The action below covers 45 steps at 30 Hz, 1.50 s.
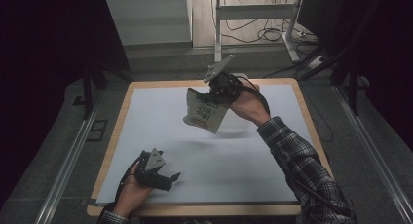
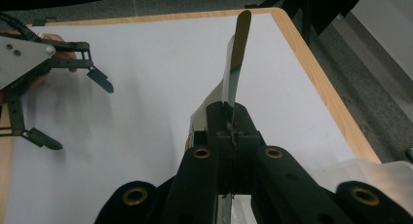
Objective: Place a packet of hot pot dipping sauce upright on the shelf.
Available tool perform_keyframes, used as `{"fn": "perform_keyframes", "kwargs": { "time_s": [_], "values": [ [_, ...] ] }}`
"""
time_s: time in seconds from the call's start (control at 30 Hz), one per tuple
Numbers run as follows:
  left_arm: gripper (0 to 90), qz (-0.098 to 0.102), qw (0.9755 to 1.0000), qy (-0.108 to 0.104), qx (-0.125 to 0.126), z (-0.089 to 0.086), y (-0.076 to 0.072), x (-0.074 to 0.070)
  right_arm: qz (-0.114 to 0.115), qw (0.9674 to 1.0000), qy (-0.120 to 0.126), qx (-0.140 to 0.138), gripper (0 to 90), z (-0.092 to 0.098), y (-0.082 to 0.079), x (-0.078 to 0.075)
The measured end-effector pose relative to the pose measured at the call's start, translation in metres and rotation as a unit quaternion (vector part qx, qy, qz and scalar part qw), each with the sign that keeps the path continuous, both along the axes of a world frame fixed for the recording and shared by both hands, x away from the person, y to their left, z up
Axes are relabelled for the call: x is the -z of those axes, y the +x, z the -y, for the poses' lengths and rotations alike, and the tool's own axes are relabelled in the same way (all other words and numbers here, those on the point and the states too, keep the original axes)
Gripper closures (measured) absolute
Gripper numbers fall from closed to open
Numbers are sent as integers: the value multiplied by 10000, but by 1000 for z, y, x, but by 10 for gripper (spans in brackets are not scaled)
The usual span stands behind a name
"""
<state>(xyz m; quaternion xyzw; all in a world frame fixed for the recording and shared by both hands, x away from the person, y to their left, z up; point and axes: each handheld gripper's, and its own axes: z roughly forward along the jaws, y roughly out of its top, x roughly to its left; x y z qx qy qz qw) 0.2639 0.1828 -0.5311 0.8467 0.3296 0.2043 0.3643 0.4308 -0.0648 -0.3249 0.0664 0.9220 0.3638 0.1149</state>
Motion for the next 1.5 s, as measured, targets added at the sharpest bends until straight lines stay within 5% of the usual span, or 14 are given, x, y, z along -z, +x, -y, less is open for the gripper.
{"fn": "perform_keyframes", "kwargs": {
  "time_s": [0.77,1.5],
  "values": [
    [18,21,10000,-38,5,0,0,0,172,9997,139,127,892,-13,37,-12],
    [19,-6,10000,23,-8,0,1,1,-34,9999,-96,24,892,36,53,-4]
  ]
}}
